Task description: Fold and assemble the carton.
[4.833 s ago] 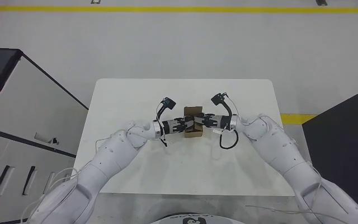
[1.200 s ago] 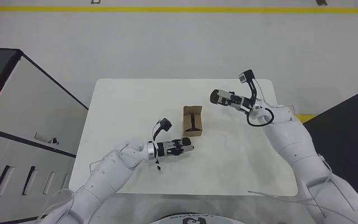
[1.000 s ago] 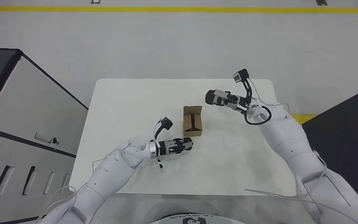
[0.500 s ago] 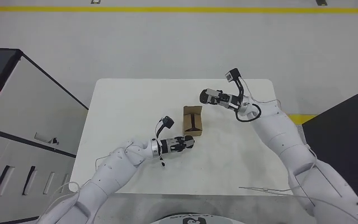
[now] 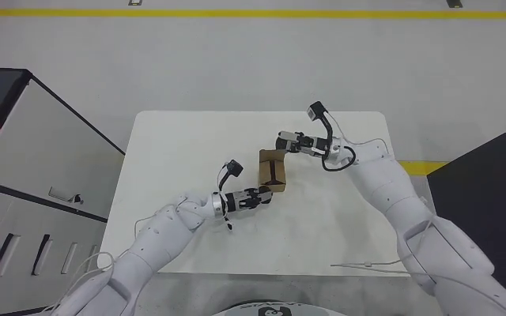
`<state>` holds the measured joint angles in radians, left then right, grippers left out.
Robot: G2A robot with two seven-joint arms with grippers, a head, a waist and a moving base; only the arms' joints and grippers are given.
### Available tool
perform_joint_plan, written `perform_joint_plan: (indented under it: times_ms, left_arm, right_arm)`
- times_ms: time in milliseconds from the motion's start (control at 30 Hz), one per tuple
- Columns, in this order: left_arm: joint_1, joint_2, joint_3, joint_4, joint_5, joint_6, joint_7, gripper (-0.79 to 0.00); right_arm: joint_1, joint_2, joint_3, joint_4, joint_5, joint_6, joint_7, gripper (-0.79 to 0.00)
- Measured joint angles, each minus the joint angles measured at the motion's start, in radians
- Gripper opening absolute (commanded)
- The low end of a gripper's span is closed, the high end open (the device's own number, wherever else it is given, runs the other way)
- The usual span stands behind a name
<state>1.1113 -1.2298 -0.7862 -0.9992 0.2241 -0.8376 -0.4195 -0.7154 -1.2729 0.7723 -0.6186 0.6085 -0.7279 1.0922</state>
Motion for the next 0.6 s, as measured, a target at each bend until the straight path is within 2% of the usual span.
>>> perform_joint_plan:
  times_ms: [600]
  left_arm:
    - [-0.005,0.006,-0.063,0.026,0.022,0.041,0.073,-0.785]
  right_arm:
    - [-0.039,0.028,0.024,-0.053,0.017,0.084,0.084,0.0]
